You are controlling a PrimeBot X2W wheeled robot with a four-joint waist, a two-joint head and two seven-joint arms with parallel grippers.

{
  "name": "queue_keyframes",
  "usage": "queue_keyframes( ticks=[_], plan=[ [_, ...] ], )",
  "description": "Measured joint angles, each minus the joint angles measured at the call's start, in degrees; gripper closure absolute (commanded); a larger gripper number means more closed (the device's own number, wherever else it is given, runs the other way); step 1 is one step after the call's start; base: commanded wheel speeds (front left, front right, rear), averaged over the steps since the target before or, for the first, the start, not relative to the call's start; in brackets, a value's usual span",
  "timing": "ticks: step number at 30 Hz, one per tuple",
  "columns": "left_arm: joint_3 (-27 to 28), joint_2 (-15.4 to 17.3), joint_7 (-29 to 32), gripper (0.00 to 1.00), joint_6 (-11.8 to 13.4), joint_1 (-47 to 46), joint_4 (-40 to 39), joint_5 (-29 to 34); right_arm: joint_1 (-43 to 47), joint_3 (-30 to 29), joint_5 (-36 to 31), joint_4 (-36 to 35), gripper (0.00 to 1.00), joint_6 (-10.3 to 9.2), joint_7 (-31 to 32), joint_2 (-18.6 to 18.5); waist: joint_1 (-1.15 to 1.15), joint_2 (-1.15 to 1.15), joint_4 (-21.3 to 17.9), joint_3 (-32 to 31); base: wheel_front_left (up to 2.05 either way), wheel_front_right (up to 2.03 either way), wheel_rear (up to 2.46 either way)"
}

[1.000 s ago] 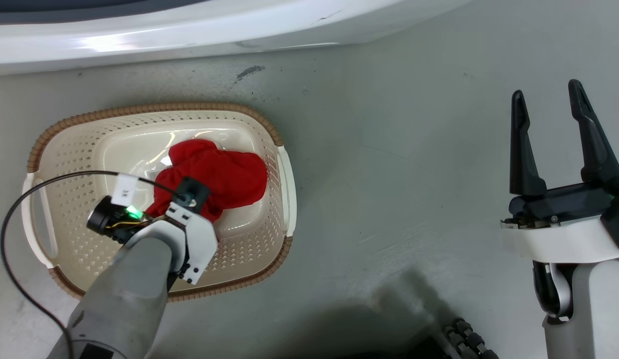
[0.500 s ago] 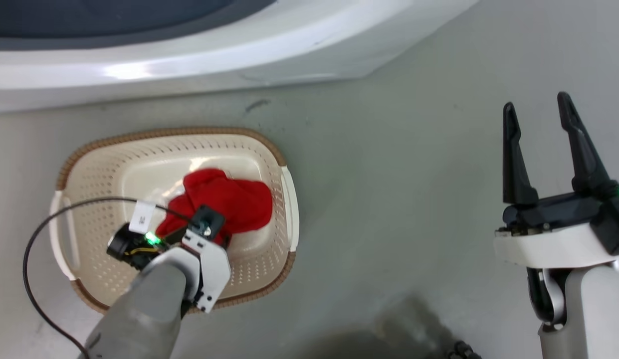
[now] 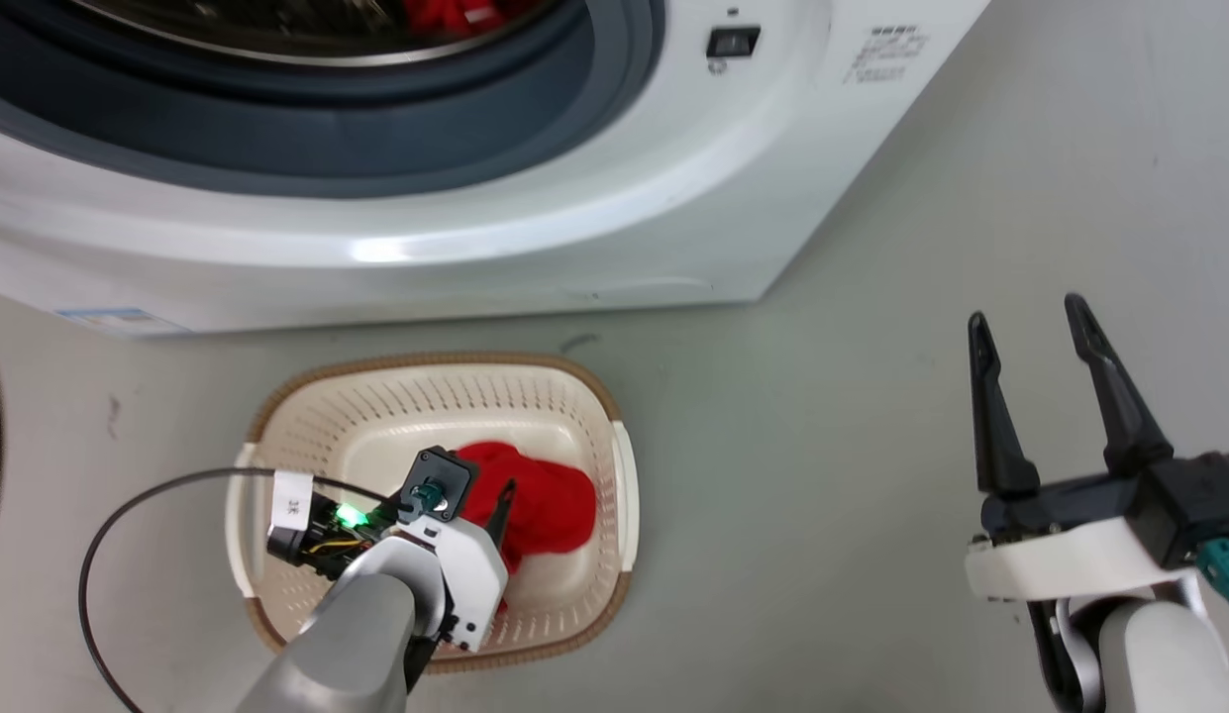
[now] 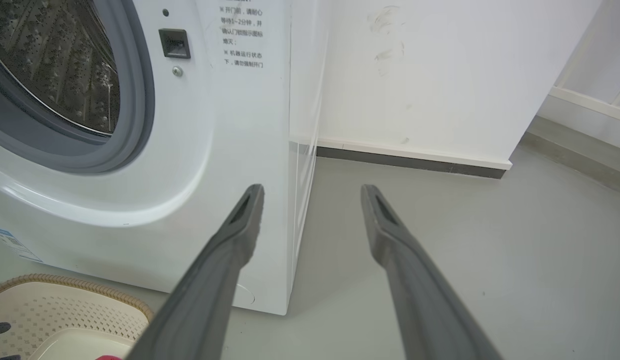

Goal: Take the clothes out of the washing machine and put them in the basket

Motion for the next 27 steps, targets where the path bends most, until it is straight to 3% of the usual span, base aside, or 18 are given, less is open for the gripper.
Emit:
queue_keyframes(
  ticks=[2,16,21,27],
  plan=[
    [2.05,1.02,-0.05,0.0,1.66,4.2,-8.13,-0.89,2.02,-0.18,-0.07,0.46,0.0,0.0,0.0,0.0,0.0,0.0,1.01,-3.87,0.0,0.0,0.0],
    [11.58,3.81,-0.08,0.0,7.12,14.08,-34.01,-1.26,6.65,0.34,-0.08,1.25,0.0,0.0,0.0,-0.01,-0.01,0.0,2.93,-14.04,0.0,0.0,0.0],
    [14.37,3.68,-0.07,0.0,7.69,13.39,-36.68,-1.27,6.66,0.66,-0.05,1.21,0.0,0.0,0.0,-0.02,-0.01,0.0,2.41,-14.14,0.0,0.0,0.0],
    [15.49,3.54,-0.08,0.0,6.99,4.23,-34.2,-0.76,5.83,1.41,0.16,0.58,0.0,0.0,0.0,-0.01,0.0,0.0,1.31,-11.8,0.0,0.0,0.0]
  ],
)
